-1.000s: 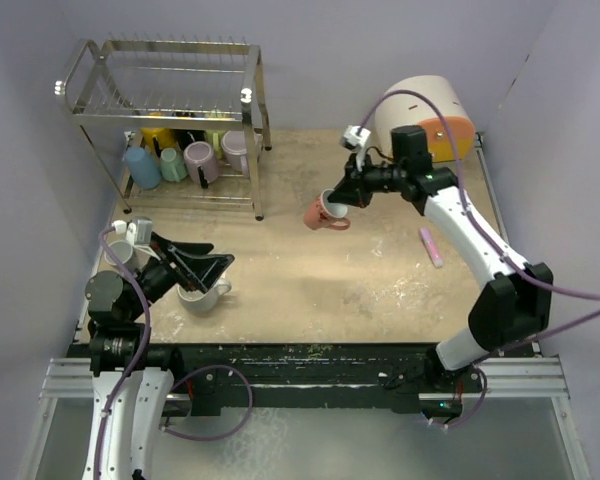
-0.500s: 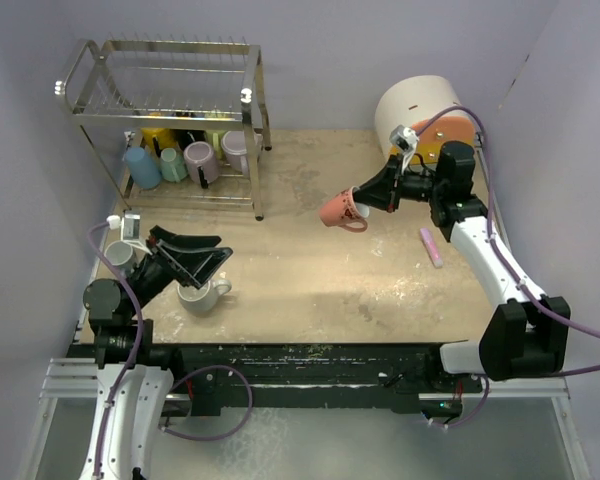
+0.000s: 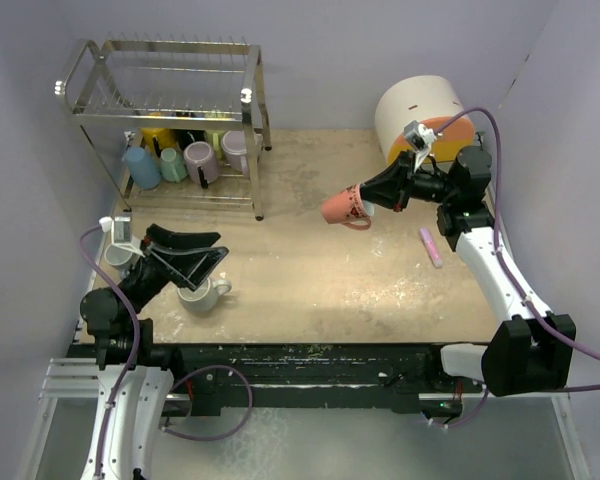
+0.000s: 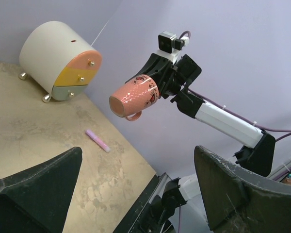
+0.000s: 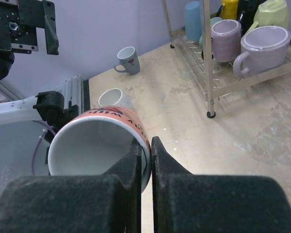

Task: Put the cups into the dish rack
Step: Pick up the cup at the center of the board.

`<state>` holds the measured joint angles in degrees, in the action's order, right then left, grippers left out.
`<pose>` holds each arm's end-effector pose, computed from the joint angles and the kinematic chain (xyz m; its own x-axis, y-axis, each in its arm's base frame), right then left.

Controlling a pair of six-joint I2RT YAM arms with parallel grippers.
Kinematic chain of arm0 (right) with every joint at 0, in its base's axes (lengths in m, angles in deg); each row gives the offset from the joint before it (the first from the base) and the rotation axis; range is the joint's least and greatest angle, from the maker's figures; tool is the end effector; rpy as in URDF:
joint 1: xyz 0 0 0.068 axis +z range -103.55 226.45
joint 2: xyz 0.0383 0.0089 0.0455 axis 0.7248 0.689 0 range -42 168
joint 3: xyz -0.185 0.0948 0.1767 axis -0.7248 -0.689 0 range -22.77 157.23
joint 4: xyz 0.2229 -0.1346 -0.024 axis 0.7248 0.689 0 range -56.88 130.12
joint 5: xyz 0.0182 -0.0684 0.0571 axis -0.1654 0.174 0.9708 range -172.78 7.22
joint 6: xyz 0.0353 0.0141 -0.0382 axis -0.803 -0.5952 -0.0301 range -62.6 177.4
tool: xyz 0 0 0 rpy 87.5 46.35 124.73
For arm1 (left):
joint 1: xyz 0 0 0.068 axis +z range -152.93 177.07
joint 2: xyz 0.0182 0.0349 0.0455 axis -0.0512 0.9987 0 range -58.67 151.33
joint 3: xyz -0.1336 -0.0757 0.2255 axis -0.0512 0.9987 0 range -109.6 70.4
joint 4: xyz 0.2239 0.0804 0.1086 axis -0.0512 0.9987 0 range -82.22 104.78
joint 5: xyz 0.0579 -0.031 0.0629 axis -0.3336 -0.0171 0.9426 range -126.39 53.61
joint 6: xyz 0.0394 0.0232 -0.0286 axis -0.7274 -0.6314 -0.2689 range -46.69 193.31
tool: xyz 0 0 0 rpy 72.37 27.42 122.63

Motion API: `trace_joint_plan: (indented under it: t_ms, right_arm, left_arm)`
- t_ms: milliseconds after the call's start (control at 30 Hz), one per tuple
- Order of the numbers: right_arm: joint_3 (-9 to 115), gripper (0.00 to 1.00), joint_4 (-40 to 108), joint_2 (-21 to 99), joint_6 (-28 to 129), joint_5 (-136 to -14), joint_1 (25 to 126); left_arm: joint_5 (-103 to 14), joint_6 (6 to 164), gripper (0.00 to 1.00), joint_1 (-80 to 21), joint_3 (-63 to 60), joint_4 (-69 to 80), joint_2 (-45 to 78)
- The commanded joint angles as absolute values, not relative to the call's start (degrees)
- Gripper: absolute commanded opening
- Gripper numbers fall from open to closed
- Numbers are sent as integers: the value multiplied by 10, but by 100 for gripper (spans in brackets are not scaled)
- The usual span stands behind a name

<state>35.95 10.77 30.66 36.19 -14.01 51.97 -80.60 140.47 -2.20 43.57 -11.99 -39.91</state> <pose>0.2751 0.0599 0.3776 -0.2091 0.1115 -0.9715 -0.9408 0.2482 0.2309 0.0925 -0.0236 0.3387 -0.3784 -0.6655 -0.6434 0.6662 0.2868 -0.6885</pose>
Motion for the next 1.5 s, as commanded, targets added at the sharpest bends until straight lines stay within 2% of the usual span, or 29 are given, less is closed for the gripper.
trace_joint_plan:
  t_ms: [0, 267, 433, 567, 700, 800, 1067, 1233, 1467]
  right_arm:
    - [361, 0, 44, 289, 321, -124, 515]
    - [354, 0, -1, 293, 278, -124, 513]
    - [335, 0, -25, 296, 252, -125, 511]
    - [326, 0, -49, 298, 221, -129, 510]
    - [328, 0, -62, 299, 187, -127, 508]
    - [335, 0, -88, 302, 130, -124, 506]
    - [386, 0, -237, 337, -105, -120, 506]
    - [398, 0, -313, 349, -218, -146, 505]
    - [383, 0, -351, 345, -270, -179, 506]
  left_arm:
    - [-801, 1422, 99, -21, 431, -163, -393]
    - [-793, 1436, 99, -31, 444, -198, -378]
    - [-759, 1414, 100, -85, 446, -222, -347]
    - [-680, 1351, 99, -224, 444, -249, -282]
    - [-563, 1247, 99, -429, 417, -311, -162]
    - [-500, 1190, 99, -525, 376, -372, -67]
    - [-438, 1263, 100, -569, 339, -616, 121]
    - [-377, 1256, 99, -604, 309, -670, 170]
    - [-311, 1262, 96, -635, 263, -698, 219]
